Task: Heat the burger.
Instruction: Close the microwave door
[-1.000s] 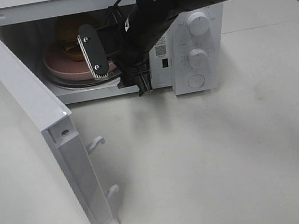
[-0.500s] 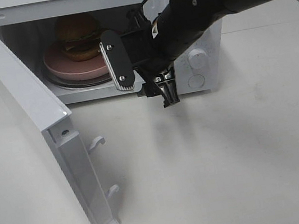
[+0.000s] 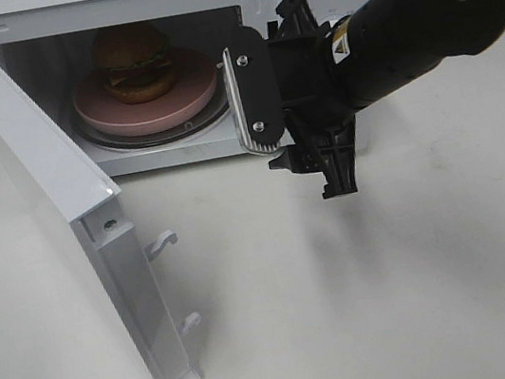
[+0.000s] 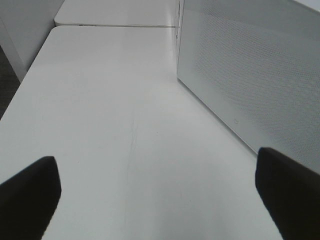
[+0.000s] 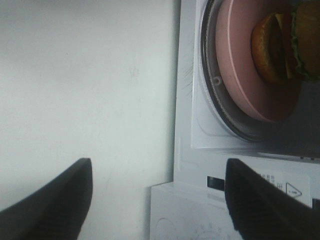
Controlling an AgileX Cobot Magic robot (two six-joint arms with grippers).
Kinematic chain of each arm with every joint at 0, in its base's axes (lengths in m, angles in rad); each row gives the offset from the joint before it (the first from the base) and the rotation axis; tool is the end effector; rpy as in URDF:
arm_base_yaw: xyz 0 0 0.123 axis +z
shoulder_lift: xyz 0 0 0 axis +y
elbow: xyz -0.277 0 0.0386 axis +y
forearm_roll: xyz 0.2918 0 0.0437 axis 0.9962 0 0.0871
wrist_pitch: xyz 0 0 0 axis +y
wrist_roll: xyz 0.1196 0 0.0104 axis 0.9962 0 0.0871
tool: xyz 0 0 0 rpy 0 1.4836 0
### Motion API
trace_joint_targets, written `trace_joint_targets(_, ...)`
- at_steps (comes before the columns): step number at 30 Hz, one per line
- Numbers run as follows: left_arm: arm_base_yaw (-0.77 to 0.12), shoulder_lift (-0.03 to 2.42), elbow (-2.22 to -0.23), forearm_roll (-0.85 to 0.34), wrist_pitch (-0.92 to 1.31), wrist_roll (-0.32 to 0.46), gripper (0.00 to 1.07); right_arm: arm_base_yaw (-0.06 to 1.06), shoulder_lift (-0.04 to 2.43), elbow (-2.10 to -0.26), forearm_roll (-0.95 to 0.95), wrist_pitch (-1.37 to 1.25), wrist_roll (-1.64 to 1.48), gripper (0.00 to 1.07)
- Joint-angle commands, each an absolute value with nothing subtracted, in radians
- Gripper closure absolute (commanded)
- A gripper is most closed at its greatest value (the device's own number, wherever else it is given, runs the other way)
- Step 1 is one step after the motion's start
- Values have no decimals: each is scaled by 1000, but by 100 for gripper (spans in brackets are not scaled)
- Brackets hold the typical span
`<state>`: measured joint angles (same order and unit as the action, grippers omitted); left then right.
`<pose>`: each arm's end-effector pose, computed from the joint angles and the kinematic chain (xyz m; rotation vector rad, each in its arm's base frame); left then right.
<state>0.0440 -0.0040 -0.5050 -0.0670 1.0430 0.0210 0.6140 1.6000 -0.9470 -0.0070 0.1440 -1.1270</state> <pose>0.0647 -0.0041 0.2891 -0.0205 2.0159 -0.0385 0.3237 0.2281 0.1779 -1.7601 1.4737 -0.2721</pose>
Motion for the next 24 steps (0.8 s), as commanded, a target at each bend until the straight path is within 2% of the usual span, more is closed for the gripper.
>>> trace_joint_targets(1, 40, -25, -505, -64, 1034, 19, 4, 615, 1556, -915, -10, 133, -1092, 38)
trace_joint_targets(15, 40, -25, -505, -64, 1034, 19, 4, 618, 1319, -766, 0, 179, -730, 38)
trace_joint_targets(24, 40, -25, -505, -64, 1034, 19, 4, 618, 1164, -763, 0, 440, -345, 39)
